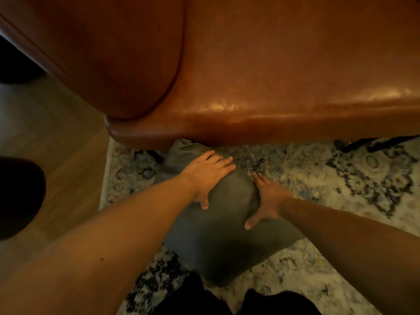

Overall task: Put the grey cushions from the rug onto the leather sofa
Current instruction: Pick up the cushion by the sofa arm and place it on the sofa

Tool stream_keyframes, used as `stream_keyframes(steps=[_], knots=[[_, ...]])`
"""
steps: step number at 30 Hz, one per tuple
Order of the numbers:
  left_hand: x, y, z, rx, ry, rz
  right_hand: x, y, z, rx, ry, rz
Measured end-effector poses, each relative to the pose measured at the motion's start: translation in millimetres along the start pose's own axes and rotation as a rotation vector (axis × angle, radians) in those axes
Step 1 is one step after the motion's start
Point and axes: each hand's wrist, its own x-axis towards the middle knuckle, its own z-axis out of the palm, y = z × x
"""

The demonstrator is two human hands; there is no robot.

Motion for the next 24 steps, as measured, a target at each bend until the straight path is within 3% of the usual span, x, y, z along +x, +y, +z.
stream_keyframes(steps=[5, 14, 19, 24], knots=[[16.5, 1.5, 8.9, 0.111, 0.043, -0.077, 18.8, 14.6, 7.6, 0.284, -0.013, -0.012], [-48.7, 17.1, -37.0, 0.011, -0.027, -0.062, -55.1, -13.4, 3.2, 0.259, 0.120, -0.090], [-110.4, 28.7, -112.4, -0.023, 0.007, -0.132, -134.9, -27.2, -64.6, 0.222, 0.126, -0.153], [-165.4, 35.9, -221.7, -0.032, 0.171, -0.174, -232.0, -30.1, -163.5, 0.108, 0.222, -0.202]])
